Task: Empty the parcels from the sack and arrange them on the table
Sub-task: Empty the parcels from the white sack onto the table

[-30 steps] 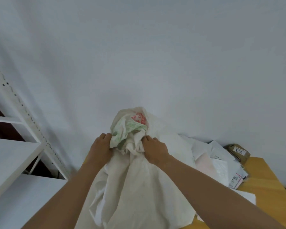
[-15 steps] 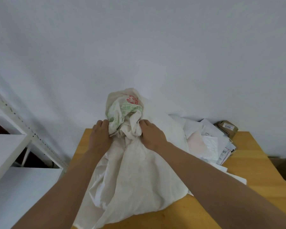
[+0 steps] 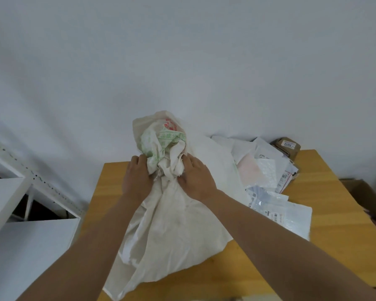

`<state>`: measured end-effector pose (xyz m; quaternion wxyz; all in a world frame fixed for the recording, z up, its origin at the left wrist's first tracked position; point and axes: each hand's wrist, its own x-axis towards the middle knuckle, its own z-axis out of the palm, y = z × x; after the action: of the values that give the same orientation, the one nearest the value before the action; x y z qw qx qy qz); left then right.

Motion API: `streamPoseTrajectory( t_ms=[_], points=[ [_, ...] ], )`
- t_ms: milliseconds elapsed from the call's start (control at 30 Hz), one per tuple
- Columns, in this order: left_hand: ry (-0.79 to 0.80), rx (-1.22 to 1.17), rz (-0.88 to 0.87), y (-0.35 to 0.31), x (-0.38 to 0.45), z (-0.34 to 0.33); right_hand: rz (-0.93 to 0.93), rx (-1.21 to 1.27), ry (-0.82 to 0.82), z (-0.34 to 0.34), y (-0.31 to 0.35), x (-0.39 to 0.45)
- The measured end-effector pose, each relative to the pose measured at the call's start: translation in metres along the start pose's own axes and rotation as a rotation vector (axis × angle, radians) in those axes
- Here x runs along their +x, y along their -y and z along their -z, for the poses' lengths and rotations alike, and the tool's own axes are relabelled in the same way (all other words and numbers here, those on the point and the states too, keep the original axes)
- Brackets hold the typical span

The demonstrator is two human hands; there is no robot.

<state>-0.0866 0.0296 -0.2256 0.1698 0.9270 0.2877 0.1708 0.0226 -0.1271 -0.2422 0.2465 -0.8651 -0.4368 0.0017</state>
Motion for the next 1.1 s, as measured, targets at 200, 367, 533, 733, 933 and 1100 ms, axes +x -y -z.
streamPoseTrajectory(
  t_ms=[200,367,533,733,933,1100],
  points=[
    [0.051,0.06,-0.057,-0.032,-0.016,-0.022,-0.075,-0.002,0.002,0.004,-0.034,-0.04],
    [0.089,0.039,-0.096,-0.057,-0.029,-0.038,-0.109,0.029,0.03,0.016,-0.062,-0.068],
    [0.073,-0.179,0.101,-0.07,-0.045,-0.034,-0.093,0.048,0.074,0.019,-0.076,-0.077],
    [0.191,-0.257,0.245,-0.031,-0.046,-0.021,-0.124,0.062,0.04,-0.002,-0.046,-0.067],
    [0.427,-0.154,0.307,0.032,-0.022,-0.009,-0.259,0.13,-0.006,-0.023,-0.005,-0.03],
    [0.481,-0.359,0.257,0.086,0.002,0.009,-0.472,0.112,0.313,-0.05,0.041,0.02]
  ],
)
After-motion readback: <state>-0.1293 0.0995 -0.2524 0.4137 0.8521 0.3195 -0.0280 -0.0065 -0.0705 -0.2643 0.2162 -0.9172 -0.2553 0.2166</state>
